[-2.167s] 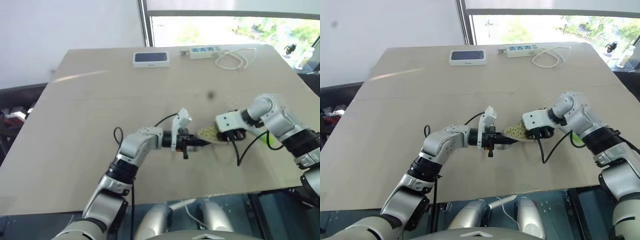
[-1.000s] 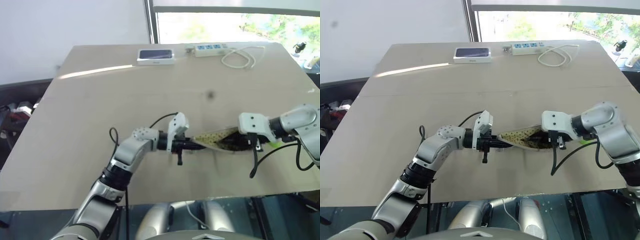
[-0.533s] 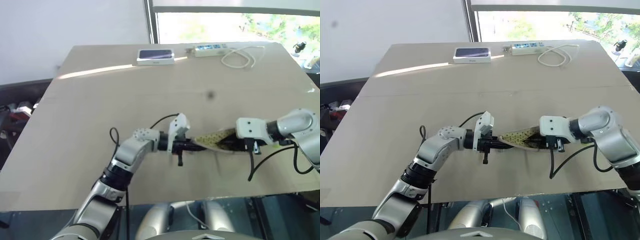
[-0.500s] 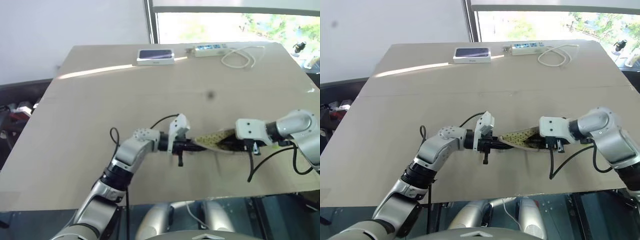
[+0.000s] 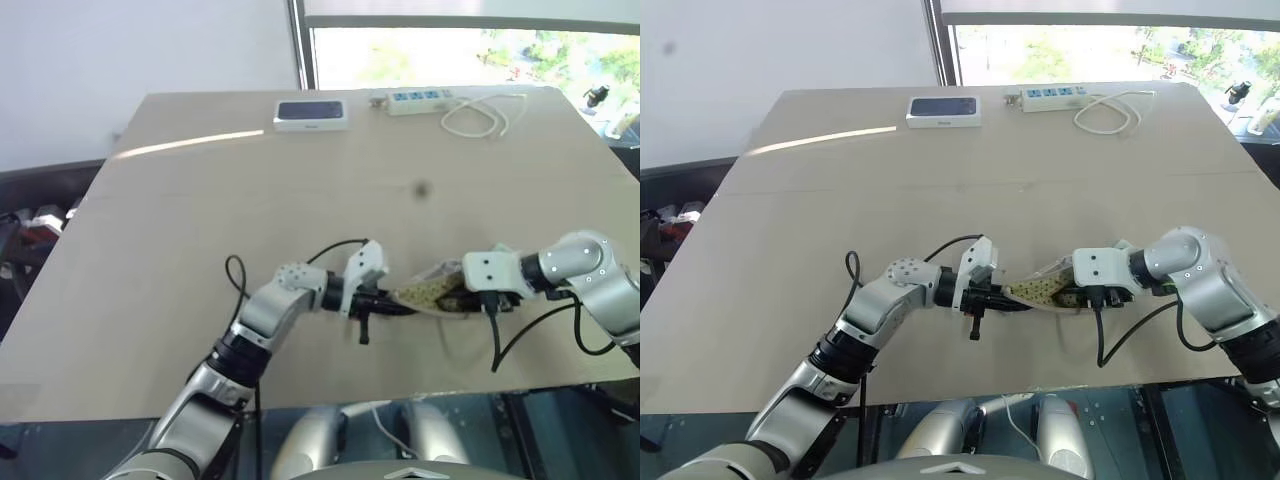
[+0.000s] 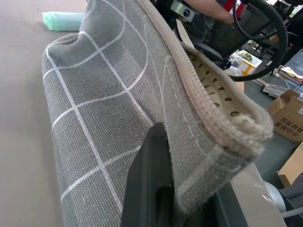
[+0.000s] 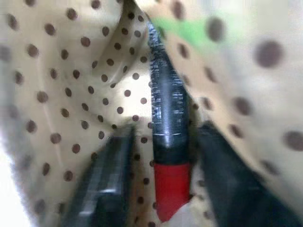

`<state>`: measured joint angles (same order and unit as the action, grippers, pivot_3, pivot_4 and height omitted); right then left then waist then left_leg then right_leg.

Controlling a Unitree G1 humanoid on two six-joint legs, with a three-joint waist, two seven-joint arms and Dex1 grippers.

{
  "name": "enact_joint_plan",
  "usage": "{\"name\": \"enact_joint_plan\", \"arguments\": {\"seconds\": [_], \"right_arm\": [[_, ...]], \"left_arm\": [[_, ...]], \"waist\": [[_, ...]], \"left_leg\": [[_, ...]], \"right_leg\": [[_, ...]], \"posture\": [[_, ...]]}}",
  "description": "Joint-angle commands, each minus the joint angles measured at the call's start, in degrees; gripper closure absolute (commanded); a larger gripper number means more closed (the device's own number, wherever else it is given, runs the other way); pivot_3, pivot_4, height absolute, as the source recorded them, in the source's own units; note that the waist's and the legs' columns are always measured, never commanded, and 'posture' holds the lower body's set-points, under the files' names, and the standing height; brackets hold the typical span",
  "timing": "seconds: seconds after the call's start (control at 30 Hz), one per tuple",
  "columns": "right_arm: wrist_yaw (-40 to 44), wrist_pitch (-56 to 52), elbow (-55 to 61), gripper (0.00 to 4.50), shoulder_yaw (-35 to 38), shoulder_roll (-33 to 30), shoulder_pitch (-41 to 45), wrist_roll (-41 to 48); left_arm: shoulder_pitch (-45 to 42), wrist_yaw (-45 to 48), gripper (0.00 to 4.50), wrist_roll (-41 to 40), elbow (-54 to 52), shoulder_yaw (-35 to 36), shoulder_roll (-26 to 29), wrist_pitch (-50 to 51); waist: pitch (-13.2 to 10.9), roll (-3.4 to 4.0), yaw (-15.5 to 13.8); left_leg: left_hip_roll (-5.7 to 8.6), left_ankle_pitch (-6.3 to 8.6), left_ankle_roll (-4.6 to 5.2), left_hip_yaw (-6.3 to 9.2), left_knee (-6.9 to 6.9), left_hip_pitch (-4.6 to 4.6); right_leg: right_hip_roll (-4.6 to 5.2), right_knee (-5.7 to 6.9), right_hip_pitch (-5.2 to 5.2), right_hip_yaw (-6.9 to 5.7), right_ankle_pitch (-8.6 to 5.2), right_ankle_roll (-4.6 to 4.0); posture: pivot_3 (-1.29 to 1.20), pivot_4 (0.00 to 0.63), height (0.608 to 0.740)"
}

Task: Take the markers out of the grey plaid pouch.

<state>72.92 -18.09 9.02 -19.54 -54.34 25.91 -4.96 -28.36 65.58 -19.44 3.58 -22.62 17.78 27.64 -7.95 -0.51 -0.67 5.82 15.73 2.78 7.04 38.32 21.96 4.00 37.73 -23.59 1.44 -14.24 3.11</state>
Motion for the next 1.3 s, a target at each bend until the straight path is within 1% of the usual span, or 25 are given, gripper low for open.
{"name": "enact_joint_plan", "arguments": {"seconds": [0.03,0.47,0.7,0.87,0.97,1.07,1.17,1.27,1.3], "right_arm": [[0.49,0.01,-1.0,1.72,-1.95,0.48,-0.37,-1.85],[2.93,4.18,-1.18,1.72,-2.89,3.83,1.21,-1.58],[5.77,6.12,0.34,1.72,-3.2,4.16,0.79,-0.49],[5.53,6.87,-0.93,1.72,-4.03,5.11,1.65,-2.35],[4.87,5.41,-2.71,1.72,-5.21,5.39,2.52,-5.19],[5.45,3.95,-3.2,1.72,-5.82,5.89,3.0,-5.97],[5.74,3.19,-3.46,2.57,-6.33,6.16,3.39,-6.56],[6.22,2.63,-3.39,3.85,-6.5,5.95,3.38,-6.57],[6.21,2.0,-3.24,3.9,-6.4,5.87,3.31,-6.56]], "left_arm": [[0.08,0.53,4.5,0.41,1.02,-0.27,0.02,-0.09],[-1.11,-0.03,4.5,0.55,3.3,0.56,-1.08,-0.27],[-1.52,-0.6,4.5,0.02,3.86,1.38,-1.83,0.18],[-1.64,-0.65,4.5,0.19,4.05,1.37,-2.3,0.39],[-1.7,-0.61,4.5,0.21,4.21,1.5,-2.35,0.56],[-1.7,-0.62,4.5,0.27,4.27,1.53,-2.37,0.63],[-1.79,-0.67,4.5,0.34,4.38,1.59,-2.46,0.62],[-1.85,-0.75,4.5,0.42,4.4,1.71,-2.57,0.62],[-1.81,-0.73,4.5,0.43,4.37,1.75,-2.54,0.61]], "waist": [[0.01,-0.01,0.0],[0.07,-0.09,0.4],[0.07,-0.09,0.39],[0.07,-0.09,0.44],[0.07,-0.09,0.58],[0.08,-0.11,0.71],[0.1,-0.14,0.87],[0.12,-0.17,1.14],[0.13,-0.18,1.09]], "left_leg": [[0.0,0.0,0.0,0.0,0.0,0.0],[-0.02,0.0,0.0,0.0,0.0,-0.13],[-0.02,0.0,0.0,0.01,-0.01,-0.09],[-0.02,0.0,0.0,0.01,-0.01,-0.1],[-0.02,0.0,0.0,0.01,-0.01,-0.11],[-0.02,0.0,0.0,0.01,0.0,-0.13],[-0.02,0.0,0.0,0.01,0.01,-0.19],[-0.02,0.0,0.0,0.01,0.01,-0.23],[-0.01,0.0,0.0,0.01,0.02,-0.23]], "right_leg": [[0.0,0.0,0.0,0.0,0.0,0.0],[-0.03,0.02,0.11,0.01,0.0,0.0],[-0.03,0.01,0.1,-0.01,0.0,0.0],[-0.03,0.01,0.09,-0.01,0.0,0.0],[-0.03,0.02,0.1,0.0,0.0,0.0],[-0.03,0.03,0.12,0.0,0.0,0.0],[-0.03,0.04,0.15,0.0,0.0,0.0],[-0.02,0.06,0.17,0.0,0.0,0.0],[0.0,0.08,0.18,0.0,0.0,0.0]], "posture": [[0.0,0.15,0.74],[0.0,0.15,0.74],[0.0,0.15,0.74],[0.0,0.15,0.74],[0.0,0.15,0.74],[0.0,0.15,0.74],[0.0,0.15,0.74],[0.0,0.15,0.74],[0.0,0.15,0.74]]}}
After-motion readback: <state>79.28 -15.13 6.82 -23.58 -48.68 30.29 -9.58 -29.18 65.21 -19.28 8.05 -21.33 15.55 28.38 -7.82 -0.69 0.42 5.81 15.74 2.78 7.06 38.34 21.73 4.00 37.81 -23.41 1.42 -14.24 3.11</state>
